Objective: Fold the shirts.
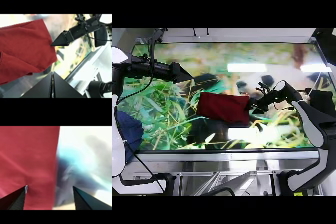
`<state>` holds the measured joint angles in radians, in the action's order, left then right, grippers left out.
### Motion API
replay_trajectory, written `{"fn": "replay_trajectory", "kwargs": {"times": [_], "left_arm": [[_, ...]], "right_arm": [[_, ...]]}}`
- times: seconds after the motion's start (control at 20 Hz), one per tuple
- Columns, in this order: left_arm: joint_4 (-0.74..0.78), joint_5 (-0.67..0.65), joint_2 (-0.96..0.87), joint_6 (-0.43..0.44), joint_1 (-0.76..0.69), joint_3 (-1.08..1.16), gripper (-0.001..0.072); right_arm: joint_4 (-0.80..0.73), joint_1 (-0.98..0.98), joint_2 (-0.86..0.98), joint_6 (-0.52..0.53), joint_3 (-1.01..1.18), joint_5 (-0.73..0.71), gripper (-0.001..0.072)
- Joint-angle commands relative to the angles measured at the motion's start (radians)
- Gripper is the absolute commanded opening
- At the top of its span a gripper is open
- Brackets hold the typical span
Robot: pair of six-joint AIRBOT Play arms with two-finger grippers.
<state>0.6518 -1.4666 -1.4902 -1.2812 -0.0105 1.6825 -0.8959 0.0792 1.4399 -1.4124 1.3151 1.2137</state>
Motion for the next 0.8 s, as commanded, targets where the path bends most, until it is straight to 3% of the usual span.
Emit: {"fn": "replay_trajectory", "kwargs": {"times": [0.0, 0.1, 0.3, 0.35, 0.75], "left_arm": [[0.002, -0.001, 0.000, 0.001, 0.001, 0.000, 0.0015], [0.002, -0.001, 0.000, 0.001, 0.001, 0.000, 0.0015], [0.002, -0.001, 0.000, 0.001, 0.001, 0.000, 0.0016], [0.002, -0.001, 0.000, 0.000, 0.001, -0.001, 0.0016], [0.002, -0.001, 0.000, 0.000, 0.000, -0.001, 0.0016]], "right_arm": [[0.151, -0.001, 0.077, 0.099, -0.011, -0.029, 0.0643], [0.299, -0.001, 0.087, 0.180, -0.011, -0.028, 0.0631], [0.623, -0.002, 0.042, 0.351, 0.022, 0.031, 0.0065], [0.675, -0.002, 0.013, 0.367, 0.036, 0.028, 0.0021], [0.721, -0.152, -0.158, 0.387, 0.277, -0.236, 0.0020]]}}
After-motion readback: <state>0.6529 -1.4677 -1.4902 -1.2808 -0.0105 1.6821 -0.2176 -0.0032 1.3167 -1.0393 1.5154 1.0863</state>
